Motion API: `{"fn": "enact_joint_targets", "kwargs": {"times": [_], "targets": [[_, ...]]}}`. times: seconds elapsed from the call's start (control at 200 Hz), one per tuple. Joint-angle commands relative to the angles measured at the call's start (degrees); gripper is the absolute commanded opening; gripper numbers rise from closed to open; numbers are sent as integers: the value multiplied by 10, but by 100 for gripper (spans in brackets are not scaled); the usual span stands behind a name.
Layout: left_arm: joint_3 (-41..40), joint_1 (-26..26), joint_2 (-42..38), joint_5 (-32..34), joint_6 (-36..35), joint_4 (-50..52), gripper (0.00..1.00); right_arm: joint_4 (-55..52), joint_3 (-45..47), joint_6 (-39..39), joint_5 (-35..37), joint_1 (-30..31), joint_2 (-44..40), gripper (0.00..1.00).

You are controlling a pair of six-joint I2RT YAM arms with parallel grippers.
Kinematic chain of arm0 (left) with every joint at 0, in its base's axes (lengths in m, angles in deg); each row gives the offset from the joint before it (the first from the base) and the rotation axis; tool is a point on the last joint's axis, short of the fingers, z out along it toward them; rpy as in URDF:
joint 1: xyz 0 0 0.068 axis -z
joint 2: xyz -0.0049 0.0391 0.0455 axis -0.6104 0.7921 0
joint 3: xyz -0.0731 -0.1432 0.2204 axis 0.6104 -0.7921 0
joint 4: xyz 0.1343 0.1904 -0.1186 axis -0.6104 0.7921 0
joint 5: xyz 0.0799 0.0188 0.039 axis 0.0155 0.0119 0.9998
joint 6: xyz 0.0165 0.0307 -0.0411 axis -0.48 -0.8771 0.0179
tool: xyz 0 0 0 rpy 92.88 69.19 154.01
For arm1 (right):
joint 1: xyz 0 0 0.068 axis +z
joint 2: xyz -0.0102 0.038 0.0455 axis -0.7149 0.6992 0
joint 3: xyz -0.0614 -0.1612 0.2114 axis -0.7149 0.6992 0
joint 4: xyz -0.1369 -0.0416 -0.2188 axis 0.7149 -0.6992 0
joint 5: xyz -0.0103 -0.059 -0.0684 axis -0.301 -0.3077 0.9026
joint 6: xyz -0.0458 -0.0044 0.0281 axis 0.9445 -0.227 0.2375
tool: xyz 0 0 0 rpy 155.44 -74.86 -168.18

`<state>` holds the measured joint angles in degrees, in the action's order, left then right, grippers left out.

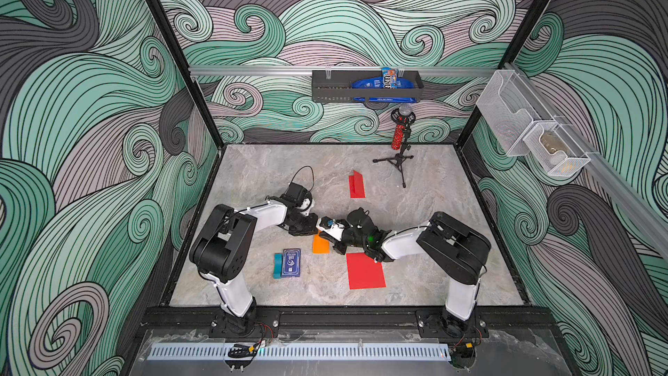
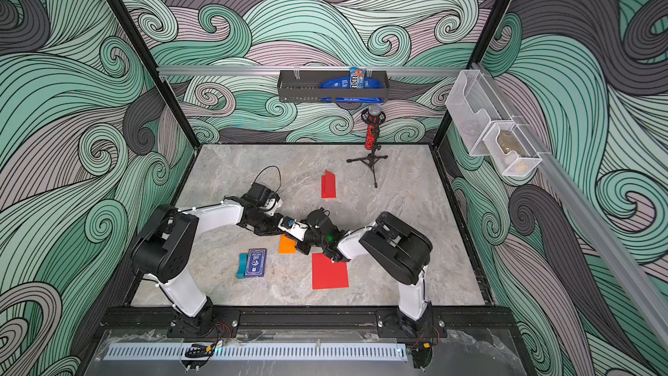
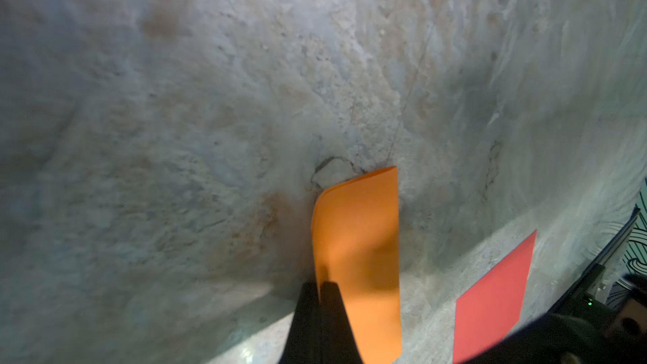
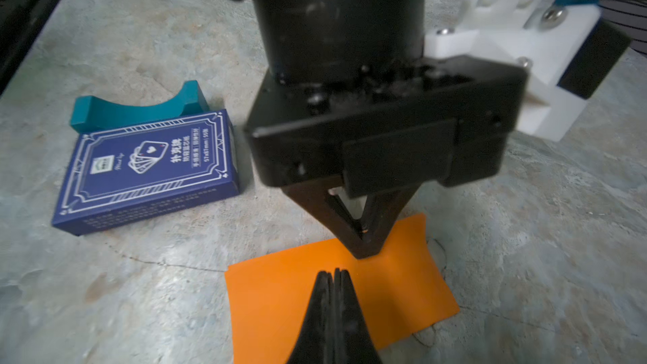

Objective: Fold the square paper along the opposite sides
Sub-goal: Smooth out the paper at the center of the board.

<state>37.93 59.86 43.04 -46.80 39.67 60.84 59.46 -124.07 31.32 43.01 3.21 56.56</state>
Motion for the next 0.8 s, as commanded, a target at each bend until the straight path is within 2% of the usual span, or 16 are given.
{"fn": "enact_joint_targets", "kwargs": {"times": [0.0,0.145,0.795], "targets": [[14,-3,5,6,2,6,0,-20,9,18,15,-2,40,0],[16,-3,5,10,2,7,0,-21,45,15,27,4,52,0],[19,-9,7,18,2,9,0,-33,152,-21,76,51,-2,0]]}}
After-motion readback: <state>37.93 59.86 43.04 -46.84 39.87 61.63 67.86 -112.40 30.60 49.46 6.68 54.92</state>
